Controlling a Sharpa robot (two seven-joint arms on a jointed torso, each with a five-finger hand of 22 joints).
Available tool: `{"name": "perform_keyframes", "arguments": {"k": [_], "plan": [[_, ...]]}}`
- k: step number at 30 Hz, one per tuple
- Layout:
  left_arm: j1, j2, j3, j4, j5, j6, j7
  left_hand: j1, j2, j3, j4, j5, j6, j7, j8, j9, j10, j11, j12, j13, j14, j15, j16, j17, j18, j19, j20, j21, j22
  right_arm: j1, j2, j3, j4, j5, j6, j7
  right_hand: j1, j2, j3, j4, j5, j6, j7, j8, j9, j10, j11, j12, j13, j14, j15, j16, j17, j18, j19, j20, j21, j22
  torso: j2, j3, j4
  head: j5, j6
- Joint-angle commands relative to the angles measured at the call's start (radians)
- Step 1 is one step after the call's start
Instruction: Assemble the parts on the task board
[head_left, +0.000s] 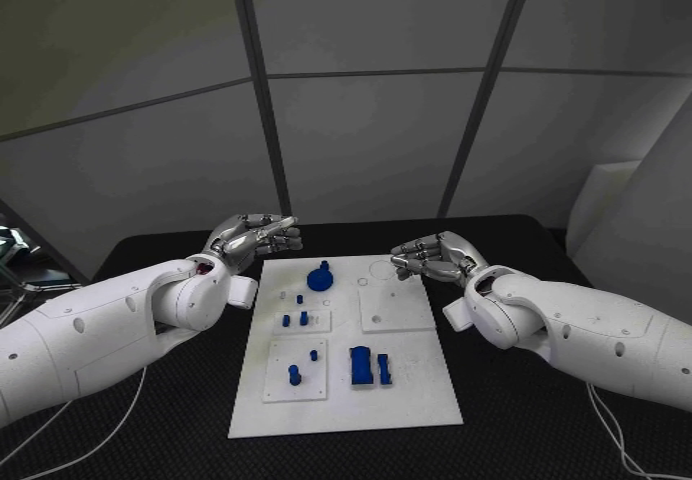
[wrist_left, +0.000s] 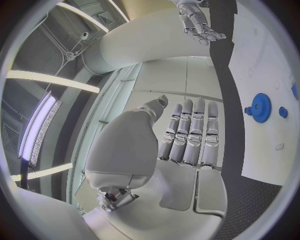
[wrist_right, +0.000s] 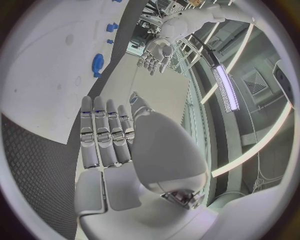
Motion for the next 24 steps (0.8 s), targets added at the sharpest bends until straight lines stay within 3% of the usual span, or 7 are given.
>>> {"name": "perform_keyframes", "arguments": {"k": [1, 13, 14, 18, 19, 21, 24], "plan": [[-0.003, 0.020, 0.001, -0.031, 0.089, -0.093, 0.119, 0.009, 0.003, -0.013, 0.005, 0.003, 0.010, -0.001, -0.028, -0.001, 0.005, 0.008, -0.054, -0.008, -0.004, 0.016, -0.077, -0.032, 0.001, -0.023, 0.013, -0.040, -0.051, 0.005, 0.052, 0.001, -0.089, 0.157, 0.073, 0.114, -0.017, 0.008, -0.007, -0.017, 0.001, -0.010, 0.004, -0.004, -0.028, -0.021, 0.018, -0.007, -0.045, -0.019, 0.019, -0.042, -0.040, 0.003, 0.001, 0.013, -0.045, -0.046, -0.016, -0.0046, -0.0098, 0.005, 0.018], [-0.032, 0.117, 0.001, -0.139, 0.124, -0.236, 0.208, 0.015, 0.011, -0.106, 0.016, 0.004, 0.031, -0.008, -0.134, -0.001, -0.024, 0.052, -0.238, -0.007, -0.008, 0.050, -0.255, -0.116, -0.002, -0.072, 0.042, -0.068, -0.215, 0.007, 0.201, 0.002, -0.314, 0.231, 0.084, 0.164, -0.077, 0.041, -0.054, -0.087, 0.008, -0.046, -0.002, -0.004, -0.120, -0.102, 0.053, -0.011, -0.113, -0.090, 0.053, -0.056, -0.126, 0.003, -0.063, 0.054, -0.111, -0.211, -0.031, 0.0006, 0.0023, 0.020, 0.038], [-0.032, 0.108, 0.000, -0.127, 0.091, -0.170, 0.151, -0.383, 0.049, -0.190, -0.083, -0.085, -0.259, -0.058, -0.164, -0.066, -0.321, -0.007, -0.329, -0.069, -0.289, -0.005, -0.346, -0.180, -0.056, -0.286, -0.044, -0.134, -0.352, 0.005, 0.195, 0.001, -0.303, 0.180, 0.057, 0.112, -0.493, 0.022, -0.028, -0.112, -0.048, -0.318, -0.055, -0.066, -0.208, -0.404, -0.002, -0.072, -0.175, -0.395, 0.007, -0.119, -0.189, -0.054, -0.319, -0.028, -0.170, -0.303, -0.026, -0.0021, -0.0010, 0.017, 0.037], [-0.034, 0.101, -0.001, -0.103, 0.085, -0.196, 0.152, -0.519, 0.058, -0.223, -0.083, -0.085, -0.348, -0.078, -0.244, -0.066, -0.420, -0.023, -0.329, -0.069, -0.382, -0.017, -0.346, -0.180, -0.056, -0.347, -0.071, -0.134, -0.402, 0.007, 0.185, -0.002, -0.277, 0.194, 0.035, 0.119, -0.640, 0.022, -0.028, -0.188, -0.062, -0.413, -0.071, -0.066, -0.208, -0.507, -0.020, -0.072, -0.175, -0.489, -0.010, -0.119, -0.189, -0.062, -0.410, -0.054, -0.170, -0.338, -0.031, 0.0001, 0.0116, 0.022, 0.048], [-0.035, 0.097, -0.001, -0.092, 0.083, -0.207, 0.152, -0.541, 0.130, -0.227, -0.083, -0.085, -0.363, -0.081, -0.244, -0.066, -0.436, -0.026, -0.329, -0.069, -0.397, -0.020, -0.346, -0.180, -0.057, -0.358, -0.076, -0.134, -0.409, 0.007, 0.180, -0.004, -0.266, 0.201, 0.026, 0.123, -0.655, 0.022, -0.028, -0.188, -0.064, -0.423, -0.073, -0.066, -0.208, -0.517, -0.022, -0.072, -0.175, -0.500, -0.012, -0.119, -0.189, -0.062, -0.419, -0.057, -0.170, -0.341, -0.033, 0.0011, 0.0171, 0.024, 0.052], [-0.038, 0.089, -0.002, -0.065, 0.077, -0.234, 0.153, -0.602, 0.130, -0.242, -0.083, -0.085, -0.406, -0.089, -0.244, -0.066, -0.481, -0.034, -0.329, -0.069, -0.439, -0.028, -0.346, -0.180, -0.100, -0.389, -0.089, -0.134, -0.431, 0.009, 0.168, -0.007, -0.239, 0.216, 0.001, 0.131, -0.718, 0.022, -0.028, -0.188, -0.072, -0.465, -0.081, -0.066, -0.208, -0.563, -0.030, -0.072, -0.175, -0.544, -0.019, -0.119, -0.189, -0.071, -0.458, -0.069, -0.170, -0.356, -0.038, 0.0029, 0.0273, 0.027, 0.060], [-0.042, 0.075, -0.003, -0.019, 0.067, -0.282, 0.155, -0.673, 0.130, -0.258, -0.083, -0.085, -0.456, -0.098, -0.244, -0.066, -0.533, -0.044, -0.329, -0.069, -0.489, -0.036, -0.346, -0.180, -0.099, -0.424, -0.104, -0.134, -0.455, 0.011, 0.148, -0.013, -0.191, 0.243, -0.041, 0.145, -0.797, 0.022, -0.028, -0.188, -0.082, -0.517, -0.091, -0.066, -0.208, -0.620, -0.040, -0.072, -0.175, -0.600, -0.028, -0.119, -0.189, -0.082, -0.507, -0.084, -0.170, -0.374, -0.041, 0.0042, 0.0347, 0.030, 0.066]]}}
